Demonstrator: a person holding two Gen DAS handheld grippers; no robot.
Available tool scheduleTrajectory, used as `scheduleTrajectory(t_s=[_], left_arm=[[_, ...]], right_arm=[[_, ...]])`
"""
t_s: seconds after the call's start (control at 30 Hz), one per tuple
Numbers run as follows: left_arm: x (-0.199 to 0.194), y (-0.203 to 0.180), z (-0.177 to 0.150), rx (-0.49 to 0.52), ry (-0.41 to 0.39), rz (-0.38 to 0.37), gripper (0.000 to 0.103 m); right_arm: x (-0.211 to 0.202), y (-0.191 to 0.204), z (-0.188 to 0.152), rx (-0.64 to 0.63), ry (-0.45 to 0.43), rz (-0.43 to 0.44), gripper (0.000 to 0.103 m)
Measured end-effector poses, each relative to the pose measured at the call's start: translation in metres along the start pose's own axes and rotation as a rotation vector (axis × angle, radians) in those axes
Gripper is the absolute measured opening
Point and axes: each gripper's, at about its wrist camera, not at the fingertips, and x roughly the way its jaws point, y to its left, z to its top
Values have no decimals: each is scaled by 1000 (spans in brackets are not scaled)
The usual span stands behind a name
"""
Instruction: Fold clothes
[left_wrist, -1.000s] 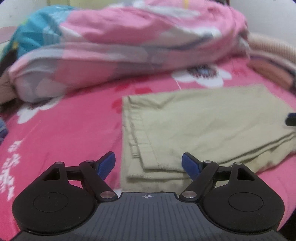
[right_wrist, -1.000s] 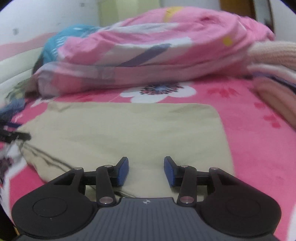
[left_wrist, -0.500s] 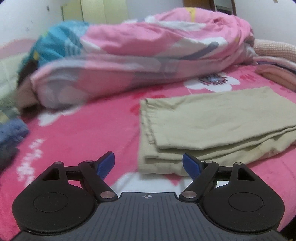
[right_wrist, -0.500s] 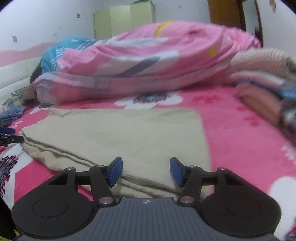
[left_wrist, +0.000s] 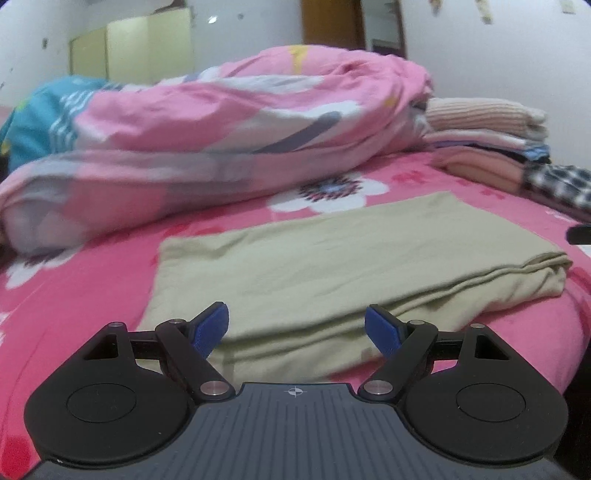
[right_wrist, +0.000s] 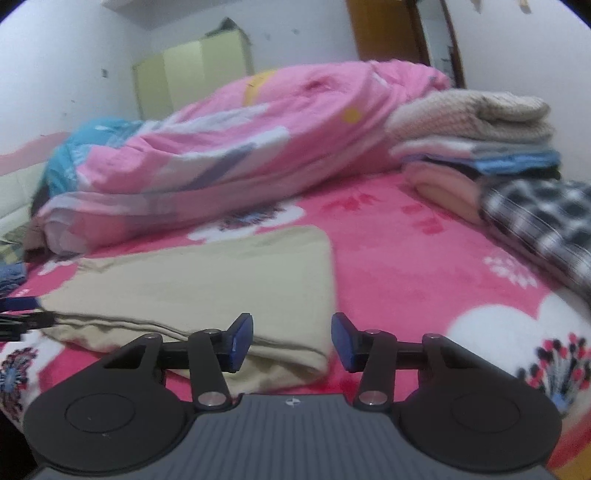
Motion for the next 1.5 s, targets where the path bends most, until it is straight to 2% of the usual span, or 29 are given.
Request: scheduleTrajectory(t_s=[0.07, 0.23, 0.4, 0.5, 0.6, 0.67, 0.87, 1.03, 1.1, 1.2, 1.3, 1.5], left_arm=[[6, -9, 1, 6, 1, -18, 81], [19, -9, -8, -23, 85, -4, 81], [19, -8, -11, -36, 87, -10, 82], [18, -8, -12, -33, 86, -14, 82], [15, -6, -14, -32, 80, -22, 82], [11, -5, -13, -24, 82, -23, 82], [-8, 5, 1, -87, 15, -81, 84], [10, 14, 22, -158, -8, -79, 87], [26, 14, 25, -170, 21, -72, 97], [61, 9, 13, -152, 165, -41, 100], [60, 0, 1, -114, 115, -7, 103], [59, 1, 0, -129, 119, -3, 103]], right_arm=[[3, 7, -1, -4, -14, 24, 46], [14, 11, -5, 37, -30, 56, 44], [21, 14, 1, 63, -97, 64, 44], [31, 17, 2, 49, -109, 63, 44], [54, 25, -15, -38, -38, 36, 45], [64, 29, -32, -99, -24, 17, 45], [62, 28, -29, -87, -14, 20, 46], [64, 26, -29, -64, -17, 23, 48], [64, 27, -29, -67, -14, 18, 48], [65, 28, -28, -66, -10, 15, 48], [65, 29, -28, -63, -11, 13, 48], [65, 30, -29, -60, -13, 8, 49]])
